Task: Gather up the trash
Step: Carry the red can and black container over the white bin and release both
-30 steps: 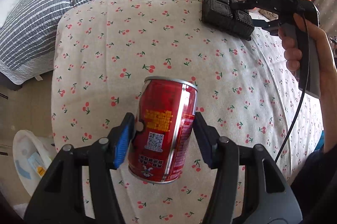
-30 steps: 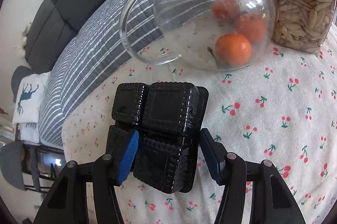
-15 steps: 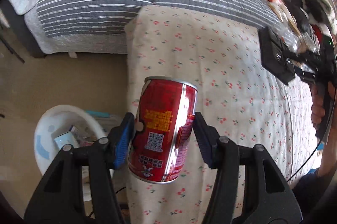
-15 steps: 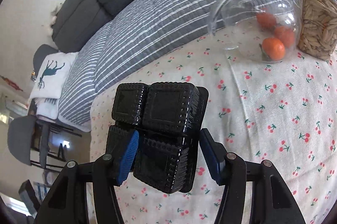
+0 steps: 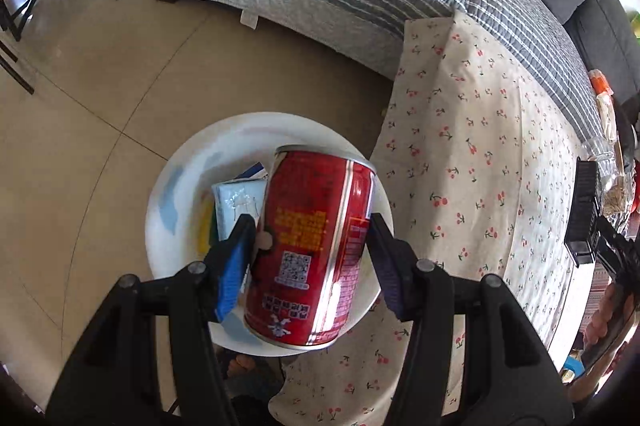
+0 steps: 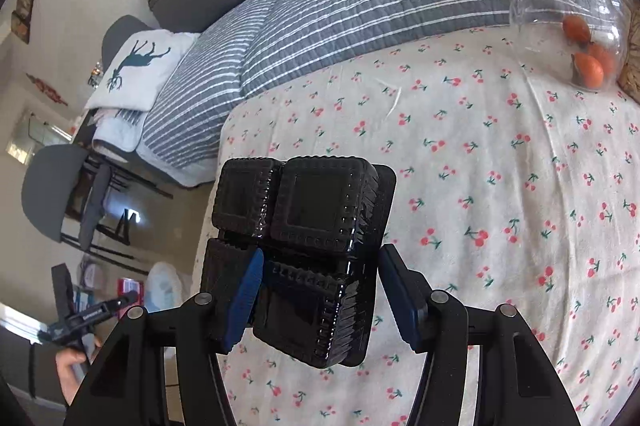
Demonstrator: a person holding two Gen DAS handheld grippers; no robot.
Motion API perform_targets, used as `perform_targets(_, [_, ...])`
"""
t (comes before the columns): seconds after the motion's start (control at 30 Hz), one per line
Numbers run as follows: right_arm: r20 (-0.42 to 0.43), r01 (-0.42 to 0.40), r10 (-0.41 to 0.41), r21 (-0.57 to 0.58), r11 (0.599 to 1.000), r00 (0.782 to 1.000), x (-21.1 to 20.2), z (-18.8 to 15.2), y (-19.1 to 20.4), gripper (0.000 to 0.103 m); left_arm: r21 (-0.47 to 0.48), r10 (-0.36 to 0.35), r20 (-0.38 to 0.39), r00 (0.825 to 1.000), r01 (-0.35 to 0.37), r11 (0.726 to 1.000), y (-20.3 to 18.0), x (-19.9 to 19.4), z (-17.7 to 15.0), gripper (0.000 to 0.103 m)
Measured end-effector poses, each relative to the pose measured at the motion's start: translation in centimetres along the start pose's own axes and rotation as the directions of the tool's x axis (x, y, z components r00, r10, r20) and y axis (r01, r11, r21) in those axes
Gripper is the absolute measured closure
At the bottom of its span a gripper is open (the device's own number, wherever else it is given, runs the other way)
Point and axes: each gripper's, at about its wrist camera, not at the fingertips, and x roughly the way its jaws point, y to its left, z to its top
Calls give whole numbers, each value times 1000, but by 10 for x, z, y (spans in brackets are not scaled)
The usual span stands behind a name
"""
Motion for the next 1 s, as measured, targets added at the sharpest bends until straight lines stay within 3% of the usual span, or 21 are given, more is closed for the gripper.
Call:
perform_targets(0.23, [-41, -5, 2, -79, 997, 999, 15, -14, 22, 42, -69, 42, -33, 999, -44, 997, 5, 29, 3, 45])
perform_targets(0.37, [-49, 5, -10, -91, 996, 999, 20, -15, 21, 42, -60, 96, -47, 994, -99, 993, 2, 40, 1, 45])
perform_targets(0.5, [-45, 11, -16, -98, 995, 999, 19, -15, 21, 42, -44, 107, -40, 994, -108, 993, -2, 47, 3, 44])
perform_targets(0.6, [-40, 13, -18, -108, 994, 999, 16, -15, 22, 42, -36, 150, -77, 986, -153, 988, -2, 48, 3, 44])
perform_targets(0.8, [-25, 19, -22, -140, 990, 999, 12, -17, 28, 42, -61, 74, -14, 997, -75, 995, 6, 18, 2, 44])
perform_targets(1.0, [-36, 27, -34, -172, 985, 999, 19, -25, 38, 42, -50, 62, -45, 997, -65, 997, 10, 20, -3, 44])
